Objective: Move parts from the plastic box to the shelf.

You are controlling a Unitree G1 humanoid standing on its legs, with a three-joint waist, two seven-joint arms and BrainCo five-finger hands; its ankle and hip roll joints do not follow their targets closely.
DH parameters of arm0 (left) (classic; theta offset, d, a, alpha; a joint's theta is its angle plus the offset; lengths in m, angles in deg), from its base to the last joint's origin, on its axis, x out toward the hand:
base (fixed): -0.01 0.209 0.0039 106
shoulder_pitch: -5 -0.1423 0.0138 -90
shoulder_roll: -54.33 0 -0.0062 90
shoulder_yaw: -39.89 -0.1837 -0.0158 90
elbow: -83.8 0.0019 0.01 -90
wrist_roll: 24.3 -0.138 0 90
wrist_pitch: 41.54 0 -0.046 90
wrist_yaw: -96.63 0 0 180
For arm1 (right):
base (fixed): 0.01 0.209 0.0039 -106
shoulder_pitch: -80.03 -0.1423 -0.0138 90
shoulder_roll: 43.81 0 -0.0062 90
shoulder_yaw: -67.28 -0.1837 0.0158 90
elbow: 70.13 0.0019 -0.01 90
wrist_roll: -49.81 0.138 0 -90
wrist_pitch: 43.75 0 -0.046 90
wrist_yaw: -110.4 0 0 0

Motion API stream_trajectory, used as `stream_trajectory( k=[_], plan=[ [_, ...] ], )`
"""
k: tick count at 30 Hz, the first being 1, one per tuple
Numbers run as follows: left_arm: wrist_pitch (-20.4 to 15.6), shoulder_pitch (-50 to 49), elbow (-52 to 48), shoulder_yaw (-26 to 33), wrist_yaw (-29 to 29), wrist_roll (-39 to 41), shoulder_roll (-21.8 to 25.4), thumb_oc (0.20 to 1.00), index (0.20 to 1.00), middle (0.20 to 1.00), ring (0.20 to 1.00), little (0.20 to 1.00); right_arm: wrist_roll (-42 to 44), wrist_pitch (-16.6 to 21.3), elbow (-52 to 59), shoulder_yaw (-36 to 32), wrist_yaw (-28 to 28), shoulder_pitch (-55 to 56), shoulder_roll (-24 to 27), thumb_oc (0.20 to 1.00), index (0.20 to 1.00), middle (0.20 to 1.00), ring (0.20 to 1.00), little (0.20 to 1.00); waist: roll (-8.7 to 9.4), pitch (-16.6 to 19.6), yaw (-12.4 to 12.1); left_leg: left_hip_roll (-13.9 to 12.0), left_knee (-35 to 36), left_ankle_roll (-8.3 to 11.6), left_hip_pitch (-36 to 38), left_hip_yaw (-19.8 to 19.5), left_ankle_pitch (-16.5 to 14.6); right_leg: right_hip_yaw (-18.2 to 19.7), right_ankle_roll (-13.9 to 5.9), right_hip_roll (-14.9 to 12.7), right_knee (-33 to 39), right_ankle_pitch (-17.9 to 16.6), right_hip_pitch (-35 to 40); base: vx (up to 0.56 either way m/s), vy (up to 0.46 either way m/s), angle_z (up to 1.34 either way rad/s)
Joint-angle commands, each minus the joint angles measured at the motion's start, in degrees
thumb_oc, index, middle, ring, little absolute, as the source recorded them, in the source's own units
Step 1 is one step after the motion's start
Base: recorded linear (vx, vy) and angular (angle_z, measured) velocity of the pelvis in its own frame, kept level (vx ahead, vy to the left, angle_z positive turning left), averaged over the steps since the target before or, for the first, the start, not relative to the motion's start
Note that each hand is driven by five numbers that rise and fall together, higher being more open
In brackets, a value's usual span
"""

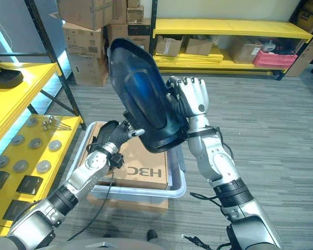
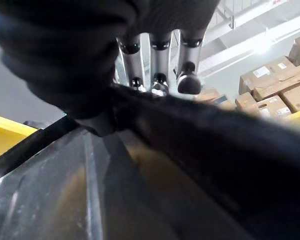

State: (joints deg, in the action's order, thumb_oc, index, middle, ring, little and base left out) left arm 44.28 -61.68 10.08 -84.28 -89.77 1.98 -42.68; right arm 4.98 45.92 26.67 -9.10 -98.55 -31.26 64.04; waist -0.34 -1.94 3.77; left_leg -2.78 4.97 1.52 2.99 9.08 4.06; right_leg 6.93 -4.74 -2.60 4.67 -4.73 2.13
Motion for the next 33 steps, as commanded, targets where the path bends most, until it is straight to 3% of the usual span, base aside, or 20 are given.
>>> stream_trajectory(
  k=[1,3,4,5,6,8,10,23,24,25,27,28,33],
  plan=[
    [-4.35,7.07,3.3,-2.98,-1.89,4.02,-2.39,1.0,1.0,1.0,1.0,1.0,3.76,1.02,2.09,-0.91,-3.23,-6.25,-0.49,0.2,0.2,0.2,0.2,0.2,1.47,2.46,-1.67,-5.03,-3.48,2.69,4.65,2.31,-10.71,-1.43,-5.51,-3.23,-8.45,12.11,-2.04,0.0,0.0,0.0],
    [-5.8,7.7,2.79,-3.38,-2.92,6.29,-2.95,1.0,1.0,1.0,1.0,1.0,7.34,2.69,2.51,1.23,-3.17,-5.64,-2.45,0.2,0.2,0.2,0.2,0.2,1.63,2.24,-1.44,-5.03,-3.43,2.72,4.63,2.38,-10.54,-1.29,-5.42,-3.14,-8.59,12.03,-2.17,0.0,0.0,0.0],
    [-5.83,7.67,2.79,-3.39,-2.93,6.32,-2.9,0.884,0.884,0.884,0.884,0.884,7.39,2.72,2.52,1.24,-3.16,-5.63,-2.47,0.2,0.2,0.2,0.2,0.2,1.65,2.25,-1.41,-5.03,-3.42,2.72,4.64,2.38,-10.53,-1.29,-5.42,-3.14,-8.6,12.04,-2.16,0.0,0.0,0.0],
    [-6.11,7.82,2.76,-3.42,-3.12,6.66,-2.98,0.827,0.827,0.827,0.827,0.827,8.32,3.25,2.68,1.96,-3.07,-5.4,-2.97,0.2,0.2,0.2,0.2,0.2,1.72,2.17,-1.36,-5.03,-3.41,2.73,4.64,2.39,-10.48,-1.26,-5.39,-3.14,-8.63,12.02,-2.21,0.0,0.0,0.0],
    [-6.97,8.27,2.65,-3.57,-3.68,7.26,-3.1,0.489,0.489,0.489,0.489,0.489,10.06,4.17,2.97,3.38,-2.72,-4.85,-3.89,0.2,0.2,0.2,0.2,0.2,1.78,2.04,-1.21,-5.04,-3.34,2.76,4.62,2.45,-10.34,-1.09,-5.34,-3.12,-8.66,11.99,-2.29,0.0,0.0,0.0],
    [-6.98,8.24,2.64,-3.56,-3.68,7.26,-3.08,0.41,0.41,0.41,0.41,0.41,10.08,4.18,2.96,3.4,-2.71,-4.85,-3.9,0.2,0.2,0.2,0.2,0.2,1.79,2.05,-1.2,-5.04,-3.32,2.76,4.64,2.46,-10.33,-1.08,-5.34,-3.12,-8.67,12.0,-2.29,0.0,0.0,0.0],
    [-7.92,8.56,2.17,-3.84,-4.6,8.31,-3.05,0.2,0.2,0.2,0.2,0.2,13.13,5.47,3.35,6.02,-1.9,-3.71,-5.55,0.2,0.2,0.2,0.2,0.2,1.69,1.67,-1.06,-5.11,-3.2,2.86,4.57,2.62,-10.03,-0.99,-5.32,-3.14,-8.84,11.96,-2.61,0.0,0.0,0.0],
    [-9.79,8.83,0.04,-4.99,-3.08,7.24,-2.3,0.222,0.222,0.222,0.222,0.222,20.74,9.39,3.02,11.13,0.59,-3.76,-8.91,0.2,0.2,0.2,0.2,0.2,1.55,1.37,-0.79,-5.15,-3.03,3.01,4.72,3.12,-9.75,-0.72,-5.11,-3.21,-9.02,11.81,-2.88,0.0,0.0,-0.02],
    [-9.95,9.0,-0.13,-5.26,-3.14,6.39,-2.06,0.592,0.592,0.592,0.592,0.592,21.09,9.64,3.12,11.52,0.82,-3.76,-8.99,0.2,0.2,0.2,0.2,0.2,1.55,1.35,-0.79,-5.14,-3.07,3.03,4.66,3.11,-9.73,-0.77,-5.12,-3.22,-9.09,11.84,-2.92,0.0,0.0,-0.03],
    [-9.95,9.0,-0.13,-5.26,-3.14,6.39,-2.06,0.592,0.592,0.592,0.592,0.592,21.09,9.64,3.12,11.52,0.82,-3.76,-8.99,0.2,0.2,0.2,0.2,0.2,1.55,1.35,-0.79,-5.14,-3.07,3.03,4.66,3.11,-9.73,-0.77,-5.12,-3.22,-9.09,11.84,-2.92,0.0,0.0,-0.04],
    [-10.08,9.39,-0.48,-5.54,-3.64,3.27,-1.55,1.0,1.0,1.0,1.0,1.0,21.45,9.93,3.24,11.95,0.98,-3.75,-9.14,0.2,0.2,0.2,0.2,0.2,1.52,1.33,-0.85,-5.17,-3.11,3.06,4.58,3.07,-9.74,-0.8,-5.1,-3.21,-9.13,11.9,-2.92,0.0,-0.002,-0.06],
    [-10.29,10.25,-0.13,-5.92,-5.14,-3.18,-0.72,1.0,1.0,1.0,1.0,1.0,21.85,10.63,3.1,12.6,0.99,-3.84,-9.29,0.2,0.2,0.2,0.2,0.2,1.54,1.25,-0.96,-5.2,-3.11,3.11,4.51,3.0,-9.72,-0.92,-5.09,-3.21,-9.17,11.97,-2.98,0.0,-0.004,-0.07],
    [-10.24,11.51,0.64,-6.34,-6.62,-10.72,0.11,1.0,1.0,1.0,1.0,1.0,22.2,11.37,3.25,12.8,0.98,-3.89,-9.18,0.2,0.2,0.2,0.2,0.2,1.54,1.19,-1.07,-5.21,-3.13,3.11,4.46,2.93,-9.72,-1.01,-5.1,-3.26,-9.22,12.04,-2.99,0.0,-0.001,-0.01]
  ],
)
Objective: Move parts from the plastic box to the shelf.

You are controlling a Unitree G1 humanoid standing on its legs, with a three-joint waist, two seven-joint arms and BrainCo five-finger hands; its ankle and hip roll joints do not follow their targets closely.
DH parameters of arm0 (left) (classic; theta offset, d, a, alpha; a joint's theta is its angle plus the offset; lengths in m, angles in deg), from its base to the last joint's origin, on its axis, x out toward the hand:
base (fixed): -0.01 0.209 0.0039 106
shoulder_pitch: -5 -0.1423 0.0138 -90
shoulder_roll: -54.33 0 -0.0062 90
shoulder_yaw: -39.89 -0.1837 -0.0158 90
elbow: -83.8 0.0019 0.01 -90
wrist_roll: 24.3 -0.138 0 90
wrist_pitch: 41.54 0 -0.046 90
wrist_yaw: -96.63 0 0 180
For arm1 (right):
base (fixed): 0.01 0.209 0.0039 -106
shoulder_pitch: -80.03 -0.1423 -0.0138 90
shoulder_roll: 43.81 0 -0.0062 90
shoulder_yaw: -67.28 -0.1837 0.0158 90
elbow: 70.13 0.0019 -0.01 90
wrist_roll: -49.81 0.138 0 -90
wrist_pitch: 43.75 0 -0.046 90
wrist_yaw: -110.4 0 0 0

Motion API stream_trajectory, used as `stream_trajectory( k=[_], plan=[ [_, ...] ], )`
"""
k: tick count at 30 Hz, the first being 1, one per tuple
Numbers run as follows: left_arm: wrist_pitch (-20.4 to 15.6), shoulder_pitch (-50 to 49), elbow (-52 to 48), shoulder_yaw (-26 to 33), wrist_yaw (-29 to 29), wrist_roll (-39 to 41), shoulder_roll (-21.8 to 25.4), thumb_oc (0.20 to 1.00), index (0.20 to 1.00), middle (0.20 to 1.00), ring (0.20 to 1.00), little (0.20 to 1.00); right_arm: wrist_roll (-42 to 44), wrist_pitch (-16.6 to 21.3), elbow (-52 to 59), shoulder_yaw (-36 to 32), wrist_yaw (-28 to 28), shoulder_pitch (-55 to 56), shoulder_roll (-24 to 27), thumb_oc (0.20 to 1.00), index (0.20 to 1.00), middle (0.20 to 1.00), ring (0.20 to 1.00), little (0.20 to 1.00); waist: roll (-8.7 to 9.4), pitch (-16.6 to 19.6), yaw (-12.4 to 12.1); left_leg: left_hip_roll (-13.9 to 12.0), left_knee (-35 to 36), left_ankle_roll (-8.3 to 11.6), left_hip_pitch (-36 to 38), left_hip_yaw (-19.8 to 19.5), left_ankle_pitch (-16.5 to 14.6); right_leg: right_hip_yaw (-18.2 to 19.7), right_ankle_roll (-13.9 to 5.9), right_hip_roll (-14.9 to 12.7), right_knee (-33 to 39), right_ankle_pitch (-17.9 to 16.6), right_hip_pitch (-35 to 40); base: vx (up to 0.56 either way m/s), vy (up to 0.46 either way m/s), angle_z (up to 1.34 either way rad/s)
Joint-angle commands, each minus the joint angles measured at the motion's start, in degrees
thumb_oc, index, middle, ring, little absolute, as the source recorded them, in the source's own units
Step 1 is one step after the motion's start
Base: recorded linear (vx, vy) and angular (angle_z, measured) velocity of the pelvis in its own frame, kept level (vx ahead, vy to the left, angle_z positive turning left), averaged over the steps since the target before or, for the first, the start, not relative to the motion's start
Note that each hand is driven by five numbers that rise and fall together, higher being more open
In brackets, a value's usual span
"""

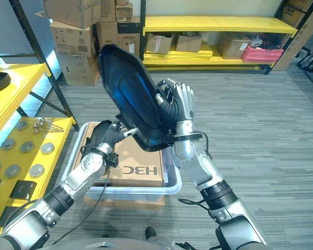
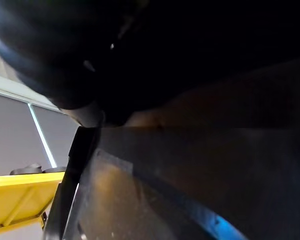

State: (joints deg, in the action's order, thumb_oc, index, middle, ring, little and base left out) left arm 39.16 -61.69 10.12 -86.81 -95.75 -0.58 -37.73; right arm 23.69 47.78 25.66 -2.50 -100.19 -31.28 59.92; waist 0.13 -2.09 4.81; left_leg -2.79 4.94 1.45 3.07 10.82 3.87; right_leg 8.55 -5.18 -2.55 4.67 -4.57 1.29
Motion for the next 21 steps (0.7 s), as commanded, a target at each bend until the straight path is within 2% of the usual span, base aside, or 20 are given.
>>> stream_trajectory(
  k=[1,7,11,13,14,15,16,17,18,21],
  plan=[
    [-5.18,11.72,0.69,-3.85,-0.78,-9.5,-4.73,1.0,1.0,1.0,1.0,1.0,3.55,9.62,4.35,6.23,2.73,-3.79,-5.03,0.2,0.2,0.2,0.2,0.2,1.01,1.33,-2.17,-5.18,-3.13,3.16,4.41,1.2,-9.53,-2.73,-4.67,-3.32,-9.27,11.9,-2.16,0.0,0.0,0.0],
    [-5.57,11.72,1.07,-4.14,-1.62,-11.49,-5.19,1.0,1.0,1.0,1.0,1.0,4.46,10.22,4.28,6.98,3.08,-3.81,-5.6,0.2,0.2,0.2,0.2,0.2,1.08,1.42,-2.36,-5.15,-3.23,3.11,4.39,1.05,-9.59,-2.98,-4.64,-3.41,-9.28,11.9,-2.12,0.0,0.0,0.0],
    [-5.63,10.97,1.16,-4.15,-1.83,-8.2,-6.33,1.0,1.0,1.0,1.0,1.0,5.22,10.25,3.98,8.48,3.54,-4.1,-6.37,0.2,0.2,0.2,0.2,0.2,1.07,1.33,-2.44,-5.18,-3.27,3.1,4.31,1.15,-9.56,-2.77,-4.61,-3.39,-9.32,11.85,-2.25,0.0,0.0,0.0],
    [-5.72,9.79,1.14,-3.95,-1.29,-1.93,-7.57,0.507,0.507,0.507,0.507,0.507,5.54,9.81,3.84,9.45,3.8,-4.24,-6.89,0.2,0.2,0.2,0.2,0.2,1.09,1.3,-2.51,-5.18,-3.29,3.11,4.31,1.19,-9.51,-2.71,-4.6,-3.34,-9.3,11.8,-2.29,0.0,0.0,0.0],
    [-5.73,9.8,1.15,-3.93,-1.24,-1.85,-7.55,0.354,0.354,0.354,0.354,0.354,5.54,9.81,3.83,9.47,3.8,-4.24,-6.89,0.2,0.2,0.2,0.2,0.2,1.08,1.31,-2.51,-5.18,-3.28,3.11,4.32,1.2,-9.51,-2.7,-4.6,-3.33,-9.3,11.8,-2.29,0.0,0.0,0.0],
    [-6.0,9.24,0.96,-3.72,-1.31,1.69,-8.17,0.291,0.291,0.291,0.291,0.291,5.64,9.54,3.84,9.98,3.85,-4.47,-7.19,0.2,0.2,0.2,0.2,0.2,1.13,1.25,-2.56,-5.17,-3.3,3.11,4.27,1.24,-9.48,-2.67,-4.57,-3.32,-9.25,11.75,-2.27,0.0,0.0,0.0],
    [-6.02,9.25,0.98,-3.69,-1.24,1.82,-8.12,0.2,0.2,0.2,0.2,0.2,5.63,9.53,3.82,10.02,3.83,-4.49,-7.2,0.2,0.2,0.2,0.2,0.2,1.12,1.26,-2.54,-5.17,-3.3,3.11,4.28,1.25,-9.49,-2.66,-4.58,-3.32,-9.24,11.75,-2.27,0.0,0.0,0.0],
    [-6.26,8.73,0.82,-3.49,-1.1,4.78,-8.7,0.2,0.2,0.2,0.2,0.2,5.74,9.26,3.79,10.5,3.89,-4.63,-7.48,0.2,0.2,0.2,0.2,0.2,1.15,1.2,-2.61,-5.15,-3.31,3.13,4.25,1.29,-9.44,-2.69,-4.56,-3.29,-9.24,11.71,-2.27,0.0,0.0,0.0],
    [-7.12,7.87,0.4,-2.84,-0.93,11.31,-9.87,0.2,0.2,0.2,0.2,0.2,5.89,8.77,3.32,11.99,3.71,-5.04,-8.36,0.2,0.2,0.2,0.2,0.2,1.21,1.05,-2.61,-5.18,-3.27,3.17,4.25,1.39,-9.31,-2.64,-4.56,-3.25,-9.29,11.64,-2.36,0.0,0.0,0.0],
    [-7.3,7.69,0.15,-2.61,-0.86,12.51,-9.99,0.2,0.2,0.2,0.2,0.2,6.1,8.74,3.08,12.37,3.74,-5.08,-8.61,0.2,0.2,0.2,0.2,0.2,1.22,1.09,-2.59,-5.18,-3.23,3.16,4.26,1.42,-9.3,-2.55,-4.55,-3.22,-9.27,11.59,-2.44,0.0,0.0,0.0]
  ],
)
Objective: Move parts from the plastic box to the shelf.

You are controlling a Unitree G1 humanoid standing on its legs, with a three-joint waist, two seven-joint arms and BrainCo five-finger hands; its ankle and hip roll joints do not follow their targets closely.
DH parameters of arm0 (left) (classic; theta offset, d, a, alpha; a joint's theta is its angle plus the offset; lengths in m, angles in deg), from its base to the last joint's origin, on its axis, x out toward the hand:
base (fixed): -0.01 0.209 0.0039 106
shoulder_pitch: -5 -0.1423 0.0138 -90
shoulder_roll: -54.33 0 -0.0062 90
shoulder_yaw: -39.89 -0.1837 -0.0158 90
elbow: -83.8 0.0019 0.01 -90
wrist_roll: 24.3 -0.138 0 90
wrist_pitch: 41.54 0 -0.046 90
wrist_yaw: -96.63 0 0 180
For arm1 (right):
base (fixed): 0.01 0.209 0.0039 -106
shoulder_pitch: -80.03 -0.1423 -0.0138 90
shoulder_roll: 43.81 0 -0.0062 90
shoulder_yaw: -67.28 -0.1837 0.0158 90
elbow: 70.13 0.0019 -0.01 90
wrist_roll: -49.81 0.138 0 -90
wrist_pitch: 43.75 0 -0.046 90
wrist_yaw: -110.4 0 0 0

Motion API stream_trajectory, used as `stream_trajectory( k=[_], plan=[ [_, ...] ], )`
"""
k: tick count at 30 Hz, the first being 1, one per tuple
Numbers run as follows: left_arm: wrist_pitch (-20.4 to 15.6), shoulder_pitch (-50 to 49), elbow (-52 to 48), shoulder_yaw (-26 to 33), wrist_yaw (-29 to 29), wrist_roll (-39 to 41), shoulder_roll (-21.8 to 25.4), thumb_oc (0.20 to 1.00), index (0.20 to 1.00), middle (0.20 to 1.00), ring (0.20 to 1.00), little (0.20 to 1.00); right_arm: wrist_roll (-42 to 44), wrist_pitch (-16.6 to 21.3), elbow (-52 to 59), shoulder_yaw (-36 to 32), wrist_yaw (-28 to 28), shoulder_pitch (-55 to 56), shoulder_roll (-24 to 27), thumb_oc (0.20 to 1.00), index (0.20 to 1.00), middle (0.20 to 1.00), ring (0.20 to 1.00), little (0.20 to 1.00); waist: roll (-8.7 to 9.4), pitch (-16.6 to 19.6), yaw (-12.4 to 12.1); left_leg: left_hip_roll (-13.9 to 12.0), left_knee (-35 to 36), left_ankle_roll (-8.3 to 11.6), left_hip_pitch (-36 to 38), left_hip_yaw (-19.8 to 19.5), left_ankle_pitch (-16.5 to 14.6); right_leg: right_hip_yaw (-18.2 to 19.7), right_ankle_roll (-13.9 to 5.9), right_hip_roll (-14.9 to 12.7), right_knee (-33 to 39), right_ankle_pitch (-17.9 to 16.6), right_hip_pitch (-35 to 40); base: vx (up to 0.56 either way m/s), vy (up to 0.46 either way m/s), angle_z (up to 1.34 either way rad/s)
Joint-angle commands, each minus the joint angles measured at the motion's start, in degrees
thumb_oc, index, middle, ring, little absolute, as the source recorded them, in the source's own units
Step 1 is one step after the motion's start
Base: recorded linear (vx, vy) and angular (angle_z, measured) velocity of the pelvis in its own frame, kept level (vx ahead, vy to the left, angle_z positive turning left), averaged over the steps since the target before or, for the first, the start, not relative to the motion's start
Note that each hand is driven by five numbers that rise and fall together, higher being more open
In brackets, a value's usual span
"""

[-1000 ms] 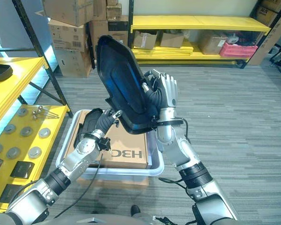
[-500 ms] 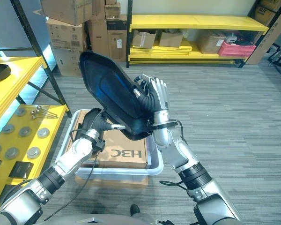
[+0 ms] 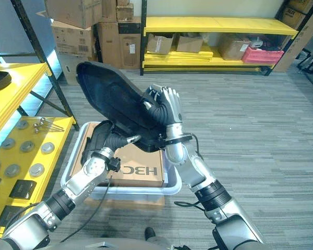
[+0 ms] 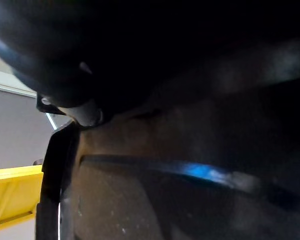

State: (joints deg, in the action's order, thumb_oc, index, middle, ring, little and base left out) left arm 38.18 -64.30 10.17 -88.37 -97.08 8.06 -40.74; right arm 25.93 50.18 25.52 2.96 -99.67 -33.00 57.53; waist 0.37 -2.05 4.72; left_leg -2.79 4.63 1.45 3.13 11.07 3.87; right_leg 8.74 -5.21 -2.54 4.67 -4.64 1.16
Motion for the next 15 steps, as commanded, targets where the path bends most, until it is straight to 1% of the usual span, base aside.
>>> stream_trajectory(
  k=[1,3,4,6,7,8,10,14,15],
  plan=[
    [-6.31,10.3,0.11,-1.05,0.48,3.87,-6.97,0.2,0.2,0.2,0.2,0.2,3.86,6.35,3.21,6.91,3.22,-3.36,-6.22,0.2,0.2,0.2,0.2,0.2,0.99,1.04,-2.5,-5.18,-2.92,3.17,4.2,1.16,-9.29,-2.74,-4.51,-3.23,-9.26,11.66,-2.31,0.0,0.0,0.0],
    [-6.53,10.22,-0.12,-0.91,0.37,4.72,-7.07,0.2,0.2,0.2,0.2,0.2,4.17,6.4,3.11,7.19,3.22,-3.32,-6.41,0.2,0.2,0.2,0.2,0.2,1.01,1.04,-2.49,-5.19,-2.9,3.19,4.19,1.23,-9.28,-2.79,-4.53,-3.22,-9.25,11.63,-2.34,0.0,0.0,0.0],
    [-7.62,10.09,-1.15,-0.2,0.08,6.69,-7.4,0.2,0.2,0.2,0.2,0.2,5.97,6.97,2.62,8.6,3.37,-3.23,-7.23,0.2,0.2,0.2,0.2,0.2,1.11,0.99,-2.46,-5.22,-2.76,3.24,4.14,1.42,-9.16,-2.7,-4.57,-3.17,-9.2,11.58,-2.44,-0.01,0.001,-0.03],
    [-8.06,10.06,-1.43,0.01,-0.26,6.64,-7.37,0.2,0.2,0.2,0.2,0.2,6.3,7.11,2.52,8.89,3.37,-3.14,-7.32,0.2,0.2,0.2,0.2,0.2,1.14,0.97,-2.41,-5.24,-2.77,3.25,4.16,1.47,-9.16,-2.7,-4.57,-3.17,-9.23,11.58,-2.47,-0.01,-0.002,-0.05],
    [-9.0,9.97,-1.85,0.52,-0.78,7.47,-7.49,0.2,0.2,0.2,0.2,0.2,7.18,7.5,2.42,9.55,3.2,-2.97,-7.6,0.2,0.2,0.2,0.2,0.2,1.22,0.89,-2.38,-5.29,-2.8,3.3,4.14,1.56,-9.15,-2.74,-4.58,-3.16,-9.24,11.54,-2.56,0.0,-0.003,-0.06],
    [-9.77,9.76,-1.94,1.13,-1.29,8.09,-7.75,0.2,0.2,0.2,0.2,0.2,9.57,8.07,2.02,9.99,3.08,-2.82,-8.18,0.2,0.2,0.2,0.2,0.2,1.28,0.9,-2.33,-5.26,-2.82,3.31,4.14,1.68,-9.14,-2.69,-4.57,-3.13,-9.31,11.51,-2.66,-0.01,-0.002,-0.07],
    [-10.1,9.39,-1.6,1.83,-1.87,8.93,-8.06,0.2,0.2,0.2,0.2,0.2,11.79,8.51,1.83,10.04,2.91,-2.45,-8.65,0.2,0.2,0.2,0.2,0.2,1.29,0.85,-2.31,-5.23,-2.84,3.31,4.09,1.79,-9.11,-2.63,-4.62,-3.13,-9.41,11.46,-2.79,-0.01,0.002,-0.06],
    [-10.91,9.18,-1.88,2.82,-2.42,9.16,-8.09,0.2,0.2,0.2,0.2,0.2,13.72,9.23,2.35,10.19,3.25,-1.91,-8.98,0.2,0.2,0.2,0.2,0.2,1.29,0.85,-2.25,-5.18,-2.8,3.3,4.13,1.83,-9.07,-2.58,-4.61,-3.14,-9.49,11.48,-2.88,0.0,0.0,-0.06],
    [-11.29,9.29,-2.0,3.59,-3.01,7.99,-7.73,0.2,0.2,0.2,0.2,0.2,14.34,9.63,2.69,10.28,3.15,-1.42,-8.78,0.2,0.2,0.2,0.2,0.2,1.28,0.82,-2.21,-5.19,-2.79,3.35,4.17,1.91,-9.05,-2.6,-4.62,-3.18,-9.54,11.48,-2.92,0.0,0.0,0.0]
  ],
)
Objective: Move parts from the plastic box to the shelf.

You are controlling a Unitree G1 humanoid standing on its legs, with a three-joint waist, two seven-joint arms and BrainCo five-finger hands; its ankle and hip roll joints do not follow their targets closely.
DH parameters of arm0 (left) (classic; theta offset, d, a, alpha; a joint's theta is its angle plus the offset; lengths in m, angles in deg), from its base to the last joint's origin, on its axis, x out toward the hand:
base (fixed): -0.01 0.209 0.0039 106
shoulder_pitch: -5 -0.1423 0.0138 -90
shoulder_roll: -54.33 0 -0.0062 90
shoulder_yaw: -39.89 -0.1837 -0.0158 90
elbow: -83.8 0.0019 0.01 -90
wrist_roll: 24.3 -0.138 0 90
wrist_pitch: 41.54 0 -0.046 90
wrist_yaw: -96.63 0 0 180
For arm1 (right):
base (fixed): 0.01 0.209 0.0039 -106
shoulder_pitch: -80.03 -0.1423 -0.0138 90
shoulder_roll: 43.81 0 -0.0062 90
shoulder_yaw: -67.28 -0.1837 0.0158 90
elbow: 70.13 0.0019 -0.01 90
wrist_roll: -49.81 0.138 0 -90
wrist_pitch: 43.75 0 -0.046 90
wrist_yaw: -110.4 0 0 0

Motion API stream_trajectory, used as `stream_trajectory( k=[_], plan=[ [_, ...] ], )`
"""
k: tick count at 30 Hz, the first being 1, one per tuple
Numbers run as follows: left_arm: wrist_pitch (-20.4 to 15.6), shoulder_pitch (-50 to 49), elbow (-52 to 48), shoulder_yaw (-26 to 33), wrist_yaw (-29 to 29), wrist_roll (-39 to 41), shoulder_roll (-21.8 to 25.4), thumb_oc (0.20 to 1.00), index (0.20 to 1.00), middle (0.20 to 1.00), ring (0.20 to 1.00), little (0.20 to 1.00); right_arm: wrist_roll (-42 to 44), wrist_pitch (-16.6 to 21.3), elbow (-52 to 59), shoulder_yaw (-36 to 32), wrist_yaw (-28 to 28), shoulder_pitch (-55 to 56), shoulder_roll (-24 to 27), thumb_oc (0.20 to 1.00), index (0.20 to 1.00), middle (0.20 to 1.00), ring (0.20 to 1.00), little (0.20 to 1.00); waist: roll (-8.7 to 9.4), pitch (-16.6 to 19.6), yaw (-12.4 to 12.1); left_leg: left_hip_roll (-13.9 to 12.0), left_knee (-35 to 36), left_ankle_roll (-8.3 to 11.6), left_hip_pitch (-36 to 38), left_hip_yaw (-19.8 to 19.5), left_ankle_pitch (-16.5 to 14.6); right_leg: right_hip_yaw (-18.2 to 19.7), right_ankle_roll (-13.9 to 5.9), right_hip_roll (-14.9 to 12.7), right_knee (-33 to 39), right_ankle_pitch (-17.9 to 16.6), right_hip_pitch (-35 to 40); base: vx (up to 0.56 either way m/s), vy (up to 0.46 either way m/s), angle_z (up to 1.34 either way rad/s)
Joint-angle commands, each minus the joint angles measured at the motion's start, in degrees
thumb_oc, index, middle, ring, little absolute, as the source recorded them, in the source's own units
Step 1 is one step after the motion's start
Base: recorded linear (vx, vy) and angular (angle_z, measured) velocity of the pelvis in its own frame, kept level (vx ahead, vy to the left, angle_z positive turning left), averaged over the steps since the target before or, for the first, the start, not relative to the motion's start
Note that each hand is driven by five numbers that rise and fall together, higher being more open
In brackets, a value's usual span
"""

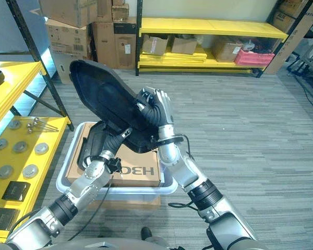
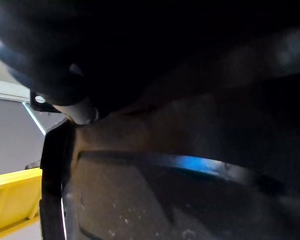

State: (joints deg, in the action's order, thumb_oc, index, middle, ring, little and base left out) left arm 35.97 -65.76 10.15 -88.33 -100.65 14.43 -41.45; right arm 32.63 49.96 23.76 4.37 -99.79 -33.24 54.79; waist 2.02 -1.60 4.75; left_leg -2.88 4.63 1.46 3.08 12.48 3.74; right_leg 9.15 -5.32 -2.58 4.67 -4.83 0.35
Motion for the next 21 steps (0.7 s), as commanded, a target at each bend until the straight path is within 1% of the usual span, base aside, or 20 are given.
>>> stream_trajectory(
  k=[1,2,4,5,6,7,8,10,11,12,14,15,16,17,20,21],
  plan=[
    [-9.09,10.75,-1.99,3.55,0.56,1.62,-7.01,0.2,0.2,0.2,0.2,0.2,7.64,9.85,4.45,8.87,3.26,-1.18,-6.04,0.2,0.2,0.2,0.2,0.2,-0.36,0.37,-2.24,-5.11,-2.79,3.34,4.21,0.5,-8.93,-3.01,-4.5,-3.14,-9.53,11.68,-2.11,0.0,0.0,0.0],
    [-9.37,10.9,-2.31,4.54,-0.28,-1.36,-5.74,0.2,0.2,0.2,0.2,0.2,8.09,10.35,4.67,8.69,3.34,-0.6,-5.61,0.2,0.2,0.2,0.2,0.2,-0.4,0.43,-2.2,-5.07,-2.79,3.38,4.21,0.57,-8.93,-2.91,-4.5,-3.13,-9.56,11.72,-2.12,0.0,0.0,0.0],
    [-9.27,10.81,-2.44,4.97,-0.88,-2.84,-5.12,0.2,0.2,0.2,0.2,0.2,8.25,10.46,4.89,8.53,3.24,-0.34,-5.44,0.2,0.2,0.2,0.2,0.2,-0.42,0.47,-2.25,-5.06,-2.76,3.39,4.25,0.61,-8.92,-2.88,-4.51,-3.14,-9.53,11.7,-2.11,0.01,-0.008,-0.02],
    [-8.6,10.79,-2.59,6.1,-1.95,-7.83,-3.1,0.2,0.2,0.2,0.2,0.2,8.21,10.85,5.07,7.75,3.04,0.35,-4.89,0.746,0.746,0.746,0.746,0.746,-0.49,0.59,-2.36,-5.11,-2.75,3.45,4.31,0.73,-8.92,-3.05,-4.53,-3.19,-9.5,11.77,-2.04,0.0,0.0,0.0],
    [-8.6,10.79,-2.59,6.1,-1.95,-7.83,-3.1,0.2,0.2,0.2,0.2,0.2,8.21,10.85,5.07,7.75,3.04,0.35,-4.89,0.746,0.746,0.746,0.746,0.746,-0.49,0.59,-2.36,-5.11,-2.75,3.45,4.31,0.73,-8.92,-3.05,-4.53,-3.19,-9.5,11.77,-2.04,0.0,0.0,0.0],
    [-7.85,10.43,-3.3,7.67,-3.39,-14.12,-0.26,0.2,0.2,0.2,0.2,0.2,8.38,11.41,5.52,5.96,2.77,1.42,-4.19,1.0,1.0,1.0,1.0,1.0,-0.67,0.6,-2.57,-5.17,-2.72,3.5,4.39,0.71,-8.92,-3.19,-4.5,-3.22,-9.58,11.87,-2.04,0.0,0.0,0.0],
    [-7.85,10.43,-3.3,7.67,-3.39,-14.12,-0.26,0.2,0.2,0.2,0.2,0.2,8.38,11.41,5.52,5.96,2.77,1.42,-4.19,1.0,1.0,1.0,1.0,1.0,-0.67,0.6,-2.57,-5.17,-2.72,3.5,4.39,0.71,-8.92,-3.19,-4.5,-3.22,-9.58,11.87,-2.04,0.0,0.0,0.0],
    [-5.96,9.9,-4.06,11.06,-6.03,-24.87,4.62,0.2,0.2,0.2,0.2,0.2,8.19,12.06,7.08,2.3,3.06,3.95,-2.29,1.0,1.0,1.0,1.0,1.0,-0.98,0.56,-2.97,-5.23,-2.7,3.6,4.33,0.23,-8.81,-3.7,-4.43,-3.39,-9.65,12.13,-1.82,0.01,-0.017,0.01],
    [-5.56,9.35,-4.39,11.92,-6.71,-27.82,5.83,0.2,0.2,0.2,0.2,0.2,8.28,12.3,7.63,1.23,3.26,4.88,-1.83,1.0,1.0,1.0,1.0,1.0,-1.03,0.54,-3.03,-5.23,-2.72,3.65,4.31,0.08,-8.78,-3.87,-4.41,-3.41,-9.72,12.22,-1.76,0.01,-0.037,0.04],
    [-4.49,8.81,-4.3,13.35,-7.61,-33.35,8.23,0.2,0.2,0.2,0.2,0.2,8.49,12.85,8.07,-0.31,3.58,6.08,-1.2,1.0,1.0,1.0,1.0,1.0,-1.17,0.48,-3.29,-5.24,-2.73,3.7,4.26,-0.14,-8.7,-3.96,-4.37,-3.39,-9.77,12.31,-1.75,0.01,-0.024,0.04],
    [-4.49,8.81,-4.3,13.35,-7.61,-33.35,8.23,0.2,0.2,0.2,0.2,0.2,8.49,12.85,8.07,-0.31,3.58,6.08,-1.2,1.0,1.0,1.0,1.0,1.0,-1.17,0.48,-3.29,-5.24,-2.73,3.7,4.26,-0.14,-8.7,-3.96,-4.37,-3.39,-9.77,12.31,-1.75,0.0,-0.003,0.07],
    [-4.41,8.35,-4.54,13.93,-8.26,-35.79,9.21,0.2,0.2,0.2,0.2,0.2,8.47,13.15,8.47,-1.22,3.85,6.86,-0.85,1.0,1.0,1.0,1.0,1.0,-1.17,0.49,-3.36,-5.24,-2.71,3.74,4.28,-0.31,-8.73,-4.08,-4.35,-3.42,-9.83,12.43,-1.66,-0.01,-0.059,0.17],
    [-3.66,6.09,-3.43,16.74,-8.92,-44.44,13.02,0.2,0.2,0.2,0.2,0.2,8.68,14.45,9.83,-4.57,5.0,10.35,0.29,1.0,1.0,1.0,1.0,1.0,-1.27,0.46,-3.83,-5.43,-2.75,3.94,3.95,-0.86,-8.19,-4.54,-4.11,-3.47,-9.92,12.21,-1.7,0.02,-0.062,0.22],
    [-3.69,5.24,-3.26,17.46,-9.22,-45.9,13.78,0.2,0.2,0.2,0.2,0.2,8.63,14.7,10.1,-5.49,5.22,11.28,0.63,1.0,1.0,1.0,1.0,1.0,-1.36,0.51,-3.89,-5.42,-2.64,3.96,4.22,-1.01,-8.61,-4.7,-4.18,-3.53,-9.96,12.74,-1.4,0.02,-0.056,0.13],
    [-3.68,5.13,-3.32,17.45,-9.24,-45.97,13.76,0.2,0.2,0.2,0.2,0.2,8.65,14.68,10.2,-5.51,5.27,11.41,0.65,1.0,1.0,1.0,1.0,1.0,-1.36,0.52,-3.85,-5.41,-2.64,3.96,4.28,-1.06,-8.64,-4.75,-4.19,-3.54,-9.99,12.8,-1.31,0.01,-0.006,0.11],
    [-3.5,3.47,-2.97,18.88,-9.29,-47.99,14.94,0.2,0.2,0.2,0.2,0.2,8.79,15.01,10.77,-7.01,5.73,13.06,1.15,1.0,1.0,1.0,1.0,1.0,-1.41,0.51,-3.97,-5.48,-2.68,4.02,4.19,-1.36,-8.6,-4.95,-4.15,-3.54,-10.07,12.92,-1.23,-0.01,-0.064,0.21]
  ],
)
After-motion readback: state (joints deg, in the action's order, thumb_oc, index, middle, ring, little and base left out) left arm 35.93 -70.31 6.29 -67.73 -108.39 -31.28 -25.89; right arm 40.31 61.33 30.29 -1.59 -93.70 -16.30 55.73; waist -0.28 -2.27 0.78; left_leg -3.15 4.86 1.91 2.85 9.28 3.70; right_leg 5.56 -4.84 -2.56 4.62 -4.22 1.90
